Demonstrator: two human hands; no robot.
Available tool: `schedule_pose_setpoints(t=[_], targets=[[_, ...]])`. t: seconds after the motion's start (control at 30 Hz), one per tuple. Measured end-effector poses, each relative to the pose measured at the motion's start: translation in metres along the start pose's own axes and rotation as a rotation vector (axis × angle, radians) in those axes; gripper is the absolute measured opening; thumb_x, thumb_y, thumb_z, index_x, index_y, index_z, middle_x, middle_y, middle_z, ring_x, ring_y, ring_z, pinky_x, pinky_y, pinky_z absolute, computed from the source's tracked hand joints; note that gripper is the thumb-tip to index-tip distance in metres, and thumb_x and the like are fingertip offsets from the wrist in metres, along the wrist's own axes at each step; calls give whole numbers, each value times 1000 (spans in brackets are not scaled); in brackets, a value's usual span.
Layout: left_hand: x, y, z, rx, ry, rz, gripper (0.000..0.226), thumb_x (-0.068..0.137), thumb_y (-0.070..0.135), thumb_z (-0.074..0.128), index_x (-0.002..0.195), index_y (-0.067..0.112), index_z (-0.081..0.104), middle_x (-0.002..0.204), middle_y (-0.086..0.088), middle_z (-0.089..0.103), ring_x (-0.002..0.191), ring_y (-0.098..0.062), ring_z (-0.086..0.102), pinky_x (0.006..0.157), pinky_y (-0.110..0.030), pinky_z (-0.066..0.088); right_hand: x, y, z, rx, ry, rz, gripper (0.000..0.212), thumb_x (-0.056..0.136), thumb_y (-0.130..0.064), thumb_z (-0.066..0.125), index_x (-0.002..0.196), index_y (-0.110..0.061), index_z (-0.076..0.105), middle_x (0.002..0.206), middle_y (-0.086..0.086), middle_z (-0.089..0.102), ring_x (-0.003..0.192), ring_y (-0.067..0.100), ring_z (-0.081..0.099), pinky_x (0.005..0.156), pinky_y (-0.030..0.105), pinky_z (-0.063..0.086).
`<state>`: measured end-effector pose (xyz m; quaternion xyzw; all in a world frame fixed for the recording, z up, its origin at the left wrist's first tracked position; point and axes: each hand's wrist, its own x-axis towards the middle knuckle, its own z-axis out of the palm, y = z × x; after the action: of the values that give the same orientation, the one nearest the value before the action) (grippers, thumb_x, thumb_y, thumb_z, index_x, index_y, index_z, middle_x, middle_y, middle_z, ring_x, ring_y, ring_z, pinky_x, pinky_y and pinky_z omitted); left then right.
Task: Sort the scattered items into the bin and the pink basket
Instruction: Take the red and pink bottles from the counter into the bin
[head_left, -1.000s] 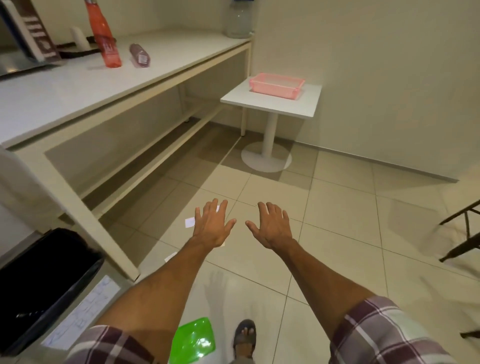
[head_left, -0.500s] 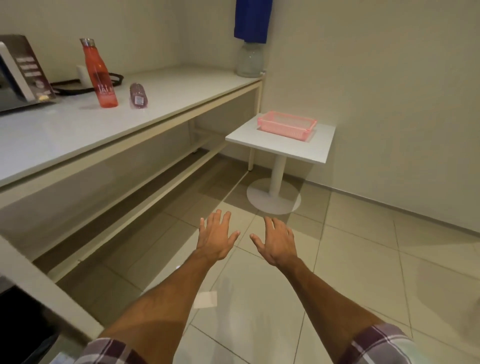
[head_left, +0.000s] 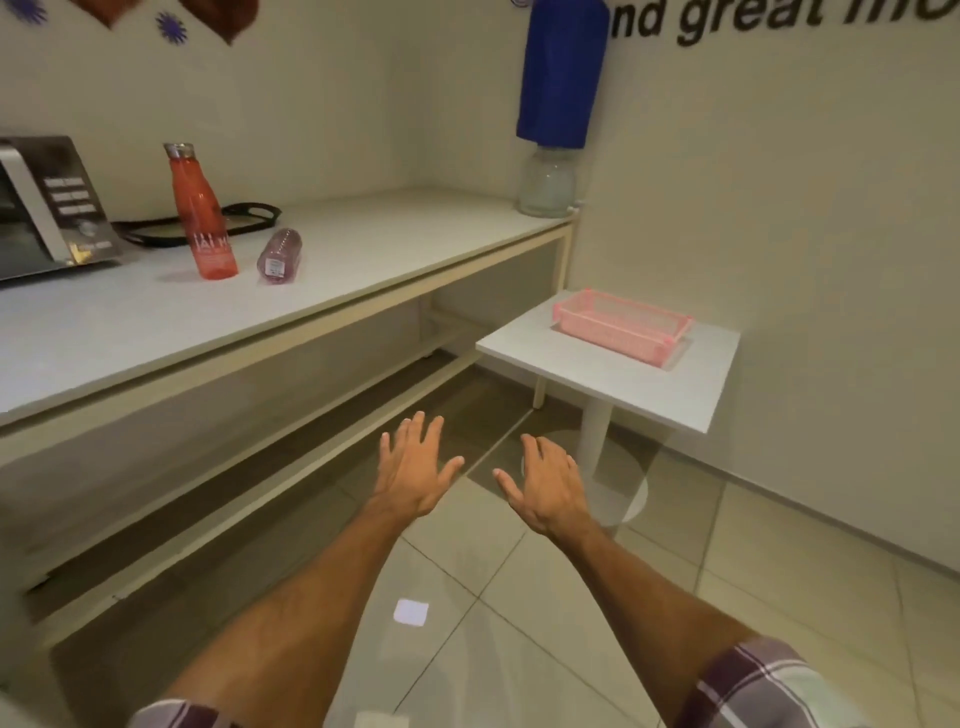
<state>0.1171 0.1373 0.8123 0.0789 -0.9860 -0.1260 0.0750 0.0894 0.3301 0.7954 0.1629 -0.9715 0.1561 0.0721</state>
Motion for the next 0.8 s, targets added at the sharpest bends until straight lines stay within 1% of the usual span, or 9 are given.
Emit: schedule_pose_setpoints(t=[0.13, 0.23, 0.37, 0.47, 0.53, 0.67, 0.8], targets=[[58, 10, -25, -17, 101, -81, 70, 94, 52, 44, 152, 22, 19, 160, -10, 14, 148, -27, 14, 121, -51, 12, 70, 19, -13, 13, -15, -82, 69, 92, -61, 40, 143, -14, 33, 142, 11, 44, 131, 27, 41, 112, 43, 34], [94, 9, -47, -33, 172, -142, 69, 95, 52, 44, 151, 21, 20, 160, -10, 15, 148, -27, 14, 121, -51, 12, 121, 19, -19, 57, -22, -104, 69, 92, -62, 40, 142, -14, 34, 143, 12, 43, 131, 29, 42, 108, 42, 37], [131, -12, -66, -82, 233, -235, 74, 93, 56, 44, 152, 21, 18, 161, -9, 13, 149, -27, 11, 121, -50, 7, 183, 3, -17, 75, -47, -186, 67, 91, -64, 40, 138, -15, 37, 140, 12, 45, 126, 29, 45, 101, 42, 42], [158, -43, -80, -84, 291, -301, 76, 91, 59, 45, 152, 20, 21, 160, -10, 17, 148, -27, 15, 121, -51, 11, 232, -21, -12, 127, -86, -213, 68, 91, -64, 40, 139, -15, 35, 141, 13, 43, 127, 30, 43, 99, 43, 43], [177, -68, -89, -71, 320, -342, 76, 90, 60, 45, 151, 20, 22, 160, -10, 18, 147, -29, 17, 120, -52, 14, 265, -42, -6, 169, -110, -240, 70, 91, -63, 41, 141, -15, 33, 143, 14, 40, 128, 30, 42, 100, 43, 42], [222, -124, -110, -28, 377, -435, 77, 91, 60, 45, 151, 18, 21, 160, -11, 16, 148, -30, 16, 120, -51, 15, 332, -89, 5, 211, -117, -318, 71, 93, -61, 40, 144, -14, 29, 145, 15, 37, 131, 31, 39, 104, 45, 41], [265, -172, -130, -51, 435, -503, 76, 92, 59, 44, 151, 17, 22, 160, -12, 18, 148, -30, 16, 120, -51, 16, 396, -135, 15, 266, -109, -350, 67, 93, -59, 42, 142, -15, 33, 143, 13, 39, 130, 31, 40, 102, 46, 41]])
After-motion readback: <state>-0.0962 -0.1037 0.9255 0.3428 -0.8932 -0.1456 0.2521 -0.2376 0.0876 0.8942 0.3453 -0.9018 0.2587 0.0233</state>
